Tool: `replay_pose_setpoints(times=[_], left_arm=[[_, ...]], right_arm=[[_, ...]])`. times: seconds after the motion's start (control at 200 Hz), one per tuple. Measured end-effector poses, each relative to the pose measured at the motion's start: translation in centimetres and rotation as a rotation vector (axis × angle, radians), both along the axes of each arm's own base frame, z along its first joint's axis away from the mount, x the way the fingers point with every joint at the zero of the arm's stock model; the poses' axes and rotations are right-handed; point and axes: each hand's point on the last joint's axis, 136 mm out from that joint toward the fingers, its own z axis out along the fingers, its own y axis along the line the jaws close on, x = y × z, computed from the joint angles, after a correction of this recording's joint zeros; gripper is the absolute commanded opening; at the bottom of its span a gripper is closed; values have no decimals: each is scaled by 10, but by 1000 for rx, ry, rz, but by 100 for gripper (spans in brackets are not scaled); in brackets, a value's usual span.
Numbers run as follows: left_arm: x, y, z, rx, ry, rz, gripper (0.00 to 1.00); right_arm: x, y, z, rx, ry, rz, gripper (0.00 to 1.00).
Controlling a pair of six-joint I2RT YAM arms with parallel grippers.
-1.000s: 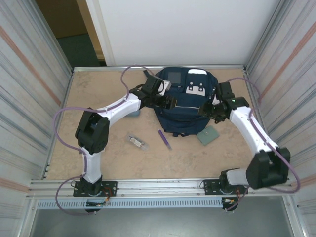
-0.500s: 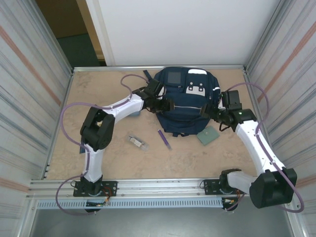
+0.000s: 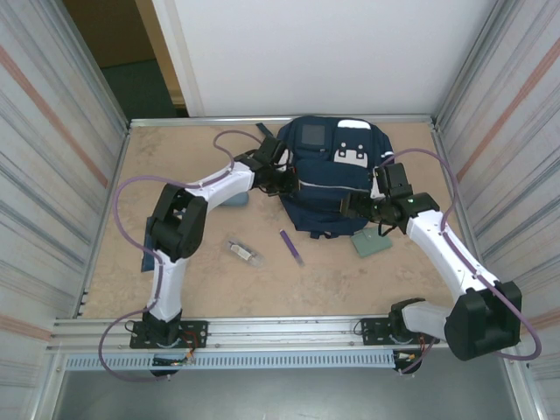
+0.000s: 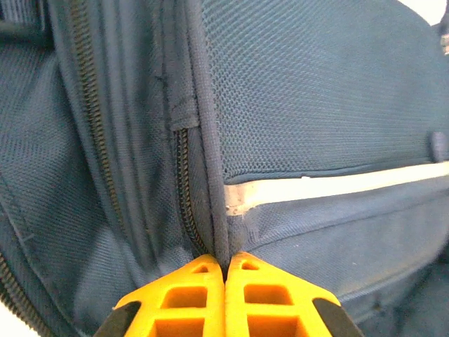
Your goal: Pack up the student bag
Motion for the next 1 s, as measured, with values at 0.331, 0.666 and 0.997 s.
replay_pose_setpoints(times=[0.331,0.666,0.997], left_arm=[[12,7,89,-129,-117,25,0],[8,3,96,-190,-75,13,0],[16,17,85,-208,-60,25,0]], right_arm=[[34,51,10,-221,-175,426,95],[73,88,-12,-425,-270,761,68],[98,99,-31,-533,-315,874,0]])
